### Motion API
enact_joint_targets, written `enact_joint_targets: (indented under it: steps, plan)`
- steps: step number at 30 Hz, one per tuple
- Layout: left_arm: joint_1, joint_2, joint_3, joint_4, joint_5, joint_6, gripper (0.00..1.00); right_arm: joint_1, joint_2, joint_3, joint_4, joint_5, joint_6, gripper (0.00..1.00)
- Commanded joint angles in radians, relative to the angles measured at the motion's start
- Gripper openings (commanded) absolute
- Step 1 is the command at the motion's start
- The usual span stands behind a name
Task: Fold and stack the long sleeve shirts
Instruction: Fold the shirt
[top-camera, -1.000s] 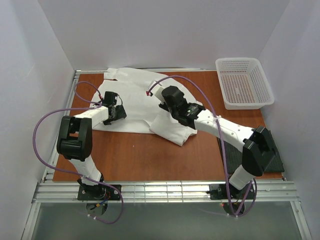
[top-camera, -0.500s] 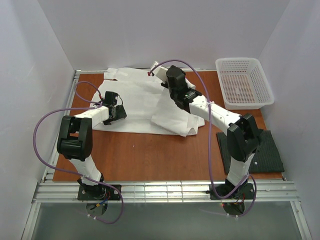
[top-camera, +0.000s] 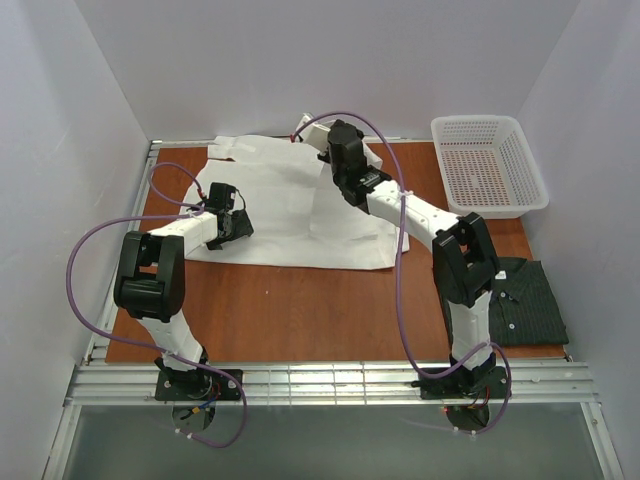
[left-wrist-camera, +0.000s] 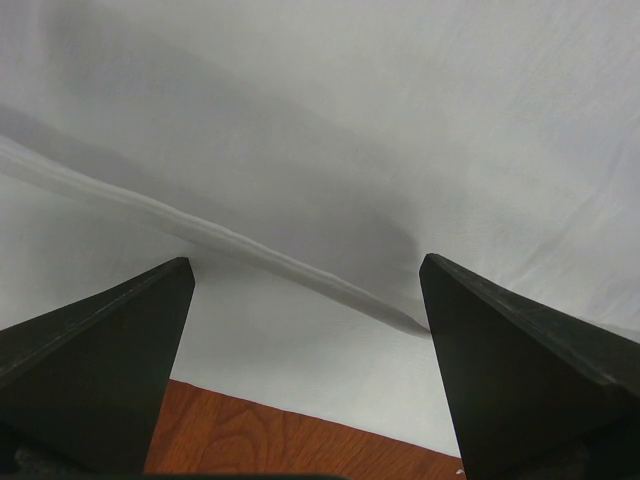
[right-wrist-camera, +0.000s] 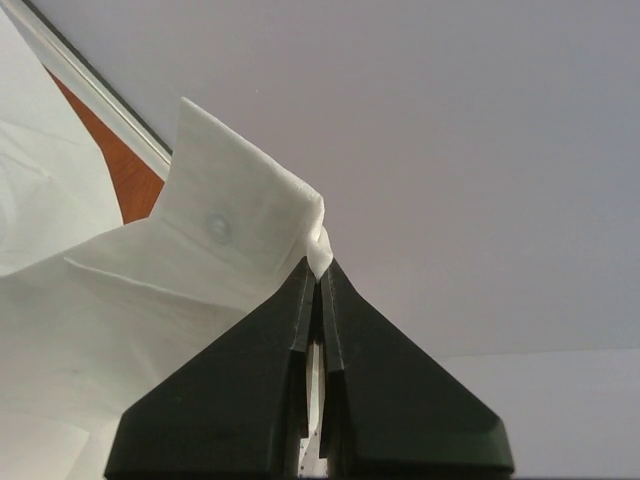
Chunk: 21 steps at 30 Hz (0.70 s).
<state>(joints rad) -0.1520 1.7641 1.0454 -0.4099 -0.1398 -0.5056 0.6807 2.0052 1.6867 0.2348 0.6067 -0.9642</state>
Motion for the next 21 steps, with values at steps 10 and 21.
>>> enact_joint_targets:
  steps: [10, 21]
  plan:
    - [0.006, -0.014, -0.039, -0.053, 0.026, -0.037, 0.88, 0.043, -0.123, -0.004, -0.52, -0.283, 0.544, 0.01]
    - [0.006, -0.101, -0.071, -0.014, 0.054, -0.059, 0.88, 0.065, -0.057, 0.12, -0.677, -0.749, 1.011, 0.01]
